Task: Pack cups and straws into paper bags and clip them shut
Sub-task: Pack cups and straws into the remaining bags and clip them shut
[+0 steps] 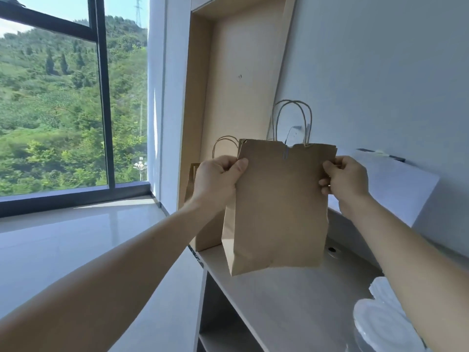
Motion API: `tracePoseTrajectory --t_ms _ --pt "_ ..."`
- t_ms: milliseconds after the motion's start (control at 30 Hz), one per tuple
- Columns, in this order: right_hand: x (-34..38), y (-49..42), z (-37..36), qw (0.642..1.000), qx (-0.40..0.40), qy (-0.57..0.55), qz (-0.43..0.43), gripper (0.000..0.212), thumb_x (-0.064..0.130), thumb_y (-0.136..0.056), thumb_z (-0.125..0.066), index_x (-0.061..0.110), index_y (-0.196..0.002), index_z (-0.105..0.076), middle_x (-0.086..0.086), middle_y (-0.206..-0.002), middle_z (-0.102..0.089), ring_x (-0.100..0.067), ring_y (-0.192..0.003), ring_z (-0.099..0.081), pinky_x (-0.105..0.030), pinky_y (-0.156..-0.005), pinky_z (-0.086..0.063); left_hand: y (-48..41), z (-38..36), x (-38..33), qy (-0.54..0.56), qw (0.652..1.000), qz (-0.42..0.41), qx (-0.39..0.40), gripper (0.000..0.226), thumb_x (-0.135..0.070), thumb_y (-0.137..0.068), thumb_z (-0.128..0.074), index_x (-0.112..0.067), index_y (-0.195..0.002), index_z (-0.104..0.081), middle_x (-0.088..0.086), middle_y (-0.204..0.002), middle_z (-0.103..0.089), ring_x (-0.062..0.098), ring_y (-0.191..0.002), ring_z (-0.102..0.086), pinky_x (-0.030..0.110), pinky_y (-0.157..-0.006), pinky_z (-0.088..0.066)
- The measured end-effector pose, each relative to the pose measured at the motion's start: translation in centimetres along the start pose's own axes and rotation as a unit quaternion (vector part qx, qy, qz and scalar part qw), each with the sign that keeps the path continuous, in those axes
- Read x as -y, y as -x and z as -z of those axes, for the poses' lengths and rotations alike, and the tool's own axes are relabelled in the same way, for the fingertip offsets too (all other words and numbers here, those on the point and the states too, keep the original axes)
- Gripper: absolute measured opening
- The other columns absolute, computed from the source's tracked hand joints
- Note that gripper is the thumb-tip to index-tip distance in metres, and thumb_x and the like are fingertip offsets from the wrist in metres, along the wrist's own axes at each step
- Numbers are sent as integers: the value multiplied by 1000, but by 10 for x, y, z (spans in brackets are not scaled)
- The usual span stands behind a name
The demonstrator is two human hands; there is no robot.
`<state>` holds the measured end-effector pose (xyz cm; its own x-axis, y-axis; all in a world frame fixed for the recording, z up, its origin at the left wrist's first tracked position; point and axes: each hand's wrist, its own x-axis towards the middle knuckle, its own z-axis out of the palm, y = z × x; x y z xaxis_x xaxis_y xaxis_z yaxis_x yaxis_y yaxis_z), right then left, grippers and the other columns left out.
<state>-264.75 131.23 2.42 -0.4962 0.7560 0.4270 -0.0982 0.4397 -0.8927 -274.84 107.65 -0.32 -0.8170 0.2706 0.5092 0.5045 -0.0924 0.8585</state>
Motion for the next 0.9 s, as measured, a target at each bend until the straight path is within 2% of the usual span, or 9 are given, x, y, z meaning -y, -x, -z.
tracePoseTrajectory --t_ms 100,167,300,433,633,767,900 --pt "-20 -23 -18 999 -3 14 -41 14 12 -100 -52 5 -110 -59 -11 -85 -62 -19 -55 -57 -33 -56 -54 -24 -8 23 -39 998 6 49 18 -33 -91 -69 -18 -84 -78 3 -76 -74 19 -77 -69 32 -73 -54" --pt "-35 -40 -27 998 -12 22 -57 14 11 -101 -49 5 -110 -58 -13 -89 -62 -20 -56 -57 -31 -56 -55 -38 -15 40 -64 995 7 80 19 -34 -91 -67 -21 -81 -77 1 -70 -73 19 -75 -69 36 -76 -55" --pt "-67 -79 -49 997 -18 44 -64 13 12 -102 -46 6 -108 -57 -8 -87 -61 -19 -57 -57 -26 -51 -52 -63 -32 71 -106 987 14 119 22 -38 -92 -64 -25 -81 -77 0 -67 -72 14 -69 -69 33 -77 -55" --pt "-106 -123 -71 995 -4 51 -83 13 11 -102 -46 7 -105 -57 -8 -85 -60 -19 -57 -55 -25 -48 -51 -86 -56 97 -169 976 21 137 24 -41 -92 -62 -25 -85 -77 1 -66 -71 15 -74 -68 35 -77 -55" --pt "-161 -174 -92 993 9 43 -106 16 11 -101 -44 12 -93 -58 -7 -85 -60 -20 -64 -57 -40 -67 -56 -111 -100 130 -223 963 13 153 31 -38 -92 -61 -11 -82 -72 7 -66 -67 23 -72 -66 38 -72 -55" --pt "-180 -195 -96 995 4 23 -96 19 10 -101 -43 13 -87 -56 -5 -81 -60 -16 -62 -58 -33 -59 -55 -121 -120 147 -206 967 0 150 30 -34 -94 -60 -9 -84 -73 9 -69 -69 25 -73 -66 38 -72 -54" --pt "-191 -208 -94 997 -3 17 -80 17 13 -101 -42 8 -95 -57 -6 -83 -61 -19 -66 -59 -41 -67 -58 -124 -135 155 -197 968 -6 158 29 -34 -95 -60 -11 -82 -73 6 -63 -68 22 -68 -66 32 -70 -54"
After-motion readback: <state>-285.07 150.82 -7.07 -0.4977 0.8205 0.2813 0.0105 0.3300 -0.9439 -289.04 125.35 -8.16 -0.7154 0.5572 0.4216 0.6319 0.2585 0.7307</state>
